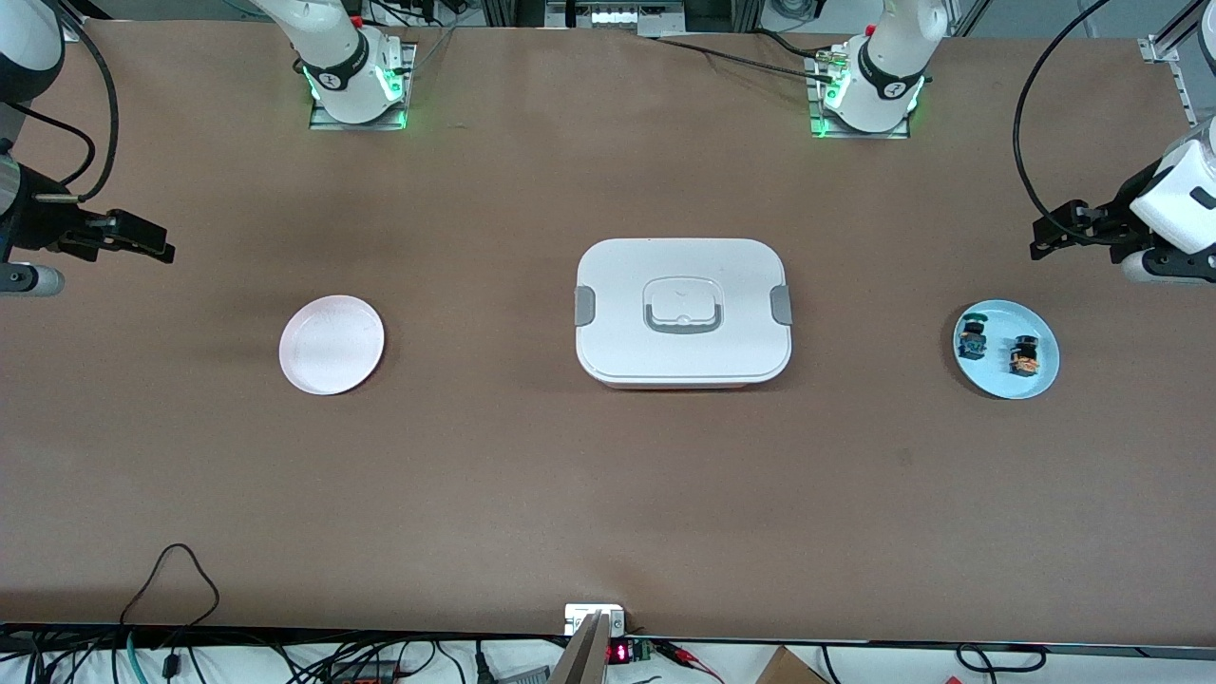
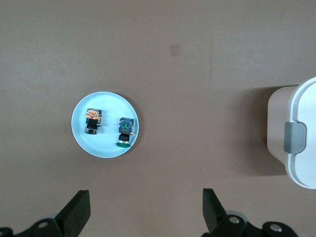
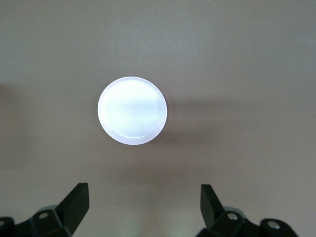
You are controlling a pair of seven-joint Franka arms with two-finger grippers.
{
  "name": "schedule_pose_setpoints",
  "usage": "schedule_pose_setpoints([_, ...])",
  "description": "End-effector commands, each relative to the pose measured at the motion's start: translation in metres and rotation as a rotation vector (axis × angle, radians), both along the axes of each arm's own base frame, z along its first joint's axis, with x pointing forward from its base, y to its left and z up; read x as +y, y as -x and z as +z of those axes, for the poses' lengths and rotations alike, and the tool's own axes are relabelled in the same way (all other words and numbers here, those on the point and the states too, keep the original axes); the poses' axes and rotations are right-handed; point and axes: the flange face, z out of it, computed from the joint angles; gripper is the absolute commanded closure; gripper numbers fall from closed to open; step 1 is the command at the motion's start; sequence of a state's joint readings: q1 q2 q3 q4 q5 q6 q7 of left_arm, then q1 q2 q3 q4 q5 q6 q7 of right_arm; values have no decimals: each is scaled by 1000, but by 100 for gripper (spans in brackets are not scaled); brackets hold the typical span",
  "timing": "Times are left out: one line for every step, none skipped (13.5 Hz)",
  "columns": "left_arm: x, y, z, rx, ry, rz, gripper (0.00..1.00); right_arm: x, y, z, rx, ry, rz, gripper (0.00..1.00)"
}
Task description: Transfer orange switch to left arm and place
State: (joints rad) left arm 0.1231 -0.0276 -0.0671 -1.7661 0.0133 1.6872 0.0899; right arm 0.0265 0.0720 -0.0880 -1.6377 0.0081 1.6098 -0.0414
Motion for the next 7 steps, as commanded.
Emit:
schedule_pose_setpoints([1, 1, 14, -12, 3, -2, 0, 1, 2, 13, -26, 9, -11, 0])
schedule_pose_setpoints([1, 1, 13, -7, 5, 0, 0, 1, 1, 15, -29, 8, -11, 0])
schedule_pose_setpoints([3, 0, 10, -1, 7, 4, 0, 2, 1, 15, -27, 6, -10, 0])
schedule_pose_setpoints([3, -1, 11, -4, 7, 5, 0, 3, 1, 15, -27, 8, -8, 0])
schedule_pose_setpoints([4, -1, 17, -15, 4, -5, 0, 3, 1, 14, -26, 11, -6, 0])
schedule_pose_setpoints([3, -3, 17, -6, 11, -4, 0, 3, 1, 14, -24, 11, -5, 0])
schedule_pose_setpoints([6, -4, 17, -3, 20, 0, 0, 3, 1, 13, -23, 9, -5, 0])
